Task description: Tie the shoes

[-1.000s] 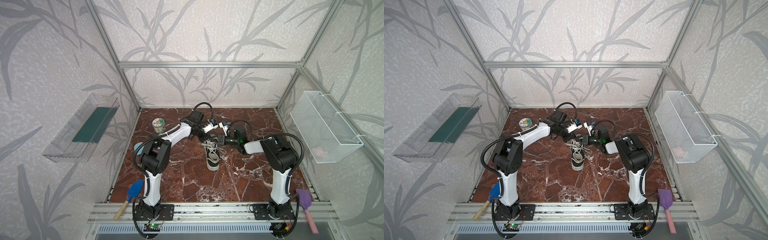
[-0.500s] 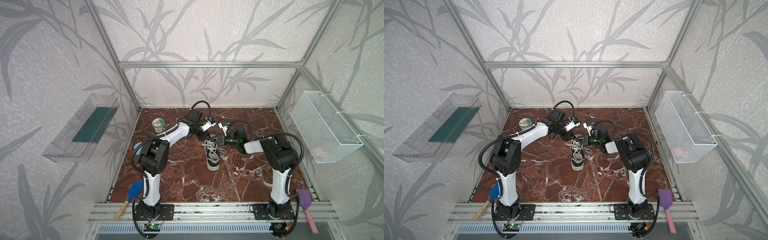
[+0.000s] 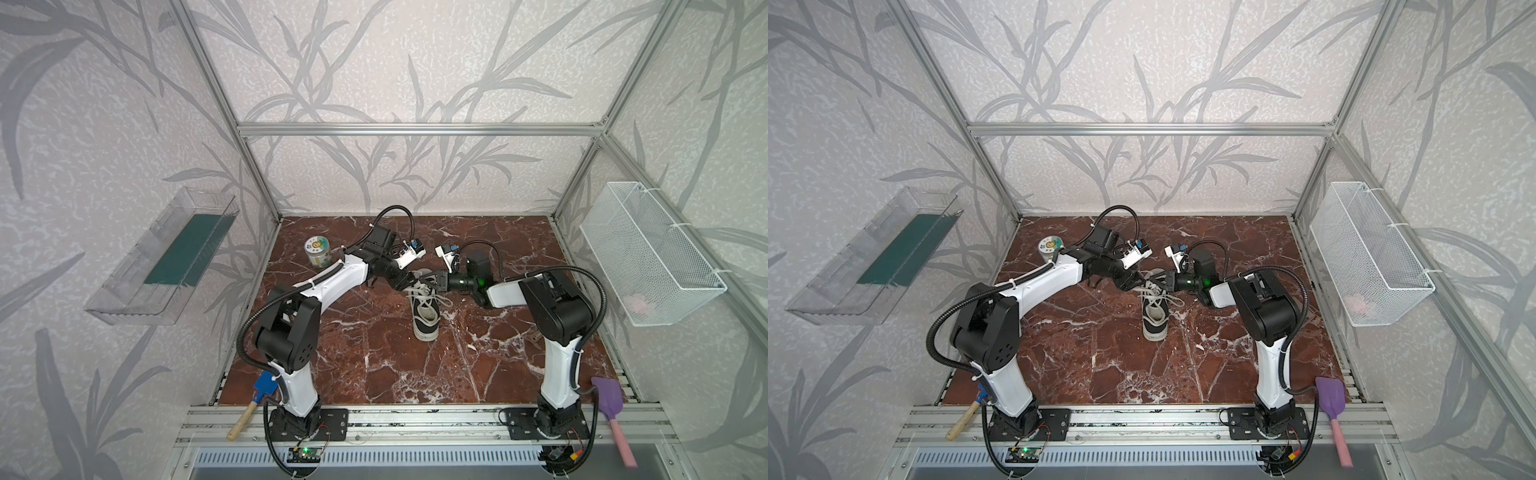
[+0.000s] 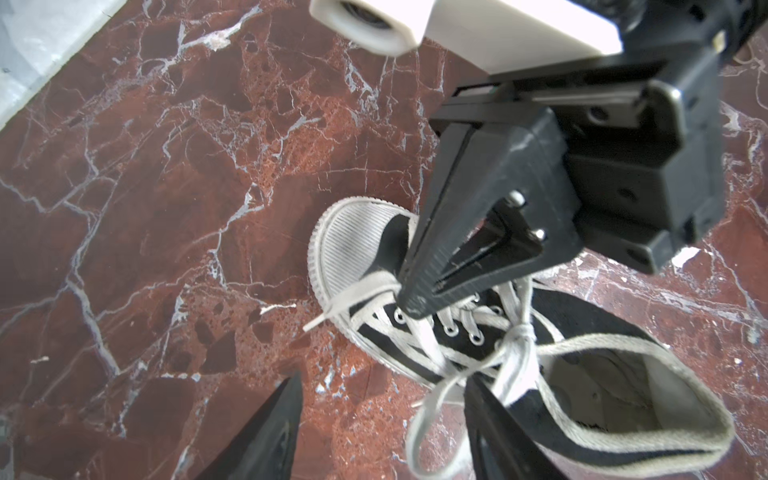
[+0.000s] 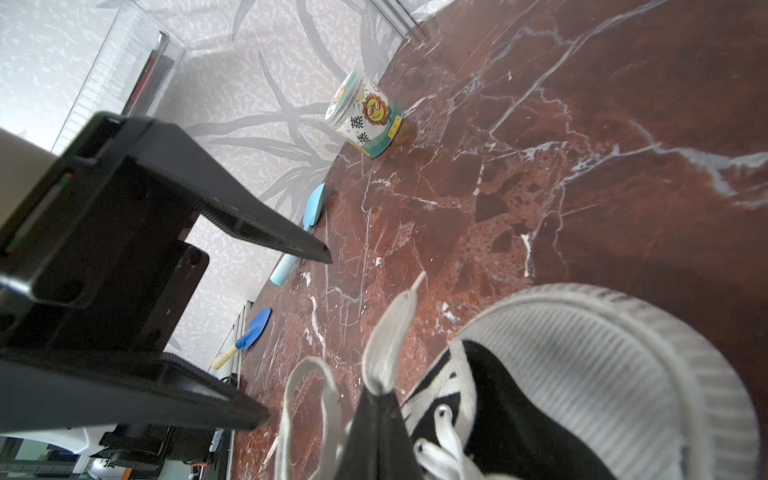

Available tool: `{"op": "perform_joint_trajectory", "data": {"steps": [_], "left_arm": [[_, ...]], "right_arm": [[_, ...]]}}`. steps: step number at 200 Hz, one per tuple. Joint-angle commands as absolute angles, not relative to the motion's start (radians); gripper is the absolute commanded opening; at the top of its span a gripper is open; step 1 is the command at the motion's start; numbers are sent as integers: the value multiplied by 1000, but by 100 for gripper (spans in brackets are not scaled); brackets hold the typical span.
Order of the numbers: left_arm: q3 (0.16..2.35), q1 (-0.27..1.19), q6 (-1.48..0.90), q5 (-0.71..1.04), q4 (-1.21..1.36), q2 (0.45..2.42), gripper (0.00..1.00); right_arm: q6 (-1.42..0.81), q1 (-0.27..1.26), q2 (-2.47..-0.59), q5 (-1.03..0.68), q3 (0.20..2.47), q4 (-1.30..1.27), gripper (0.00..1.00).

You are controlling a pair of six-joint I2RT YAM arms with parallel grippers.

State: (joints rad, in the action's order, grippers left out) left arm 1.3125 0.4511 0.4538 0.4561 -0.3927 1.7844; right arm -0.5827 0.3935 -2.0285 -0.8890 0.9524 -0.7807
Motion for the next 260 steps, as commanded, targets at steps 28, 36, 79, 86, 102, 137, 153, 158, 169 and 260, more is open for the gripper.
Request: {"op": "perform_joint_trajectory", "data": {"steps": [28,36,79,86,102,137,153,158,169,260], "left_arm": [[1247,446,437,525,-396,1742,65],[1246,445,437,530,-406,1743,65],[1247,444,435,540,-434,1767,62],[1250,444,433,543,-441,1771,62],[1249,444,435,553,-450,1775,62],[1236,443,437,564,-462,1774,62],[1224,443,435,559,-446,1773,62],[1224,442,436,556,-444,1775,61],[1232,442,434,550,-445,1785,56],[1269,439,439,531,-479,1826,0]], "right_arm": [[-551,391,-2003,-887,962,-769,0],[-548,391,-2002,-888,962,-765,0],[-534,390,-1993,-888,959,-752,0],[-533,390,-1992,-888,959,-752,0],[-532,390,-1990,-888,956,-752,0],[-531,390,-1989,-888,957,-752,0],[-531,390,-1988,-891,957,-752,0],[-531,390,-1988,-890,957,-752,0],[-530,390,-1987,-890,957,-752,0],[-522,379,-1943,-847,913,-758,0]]}}
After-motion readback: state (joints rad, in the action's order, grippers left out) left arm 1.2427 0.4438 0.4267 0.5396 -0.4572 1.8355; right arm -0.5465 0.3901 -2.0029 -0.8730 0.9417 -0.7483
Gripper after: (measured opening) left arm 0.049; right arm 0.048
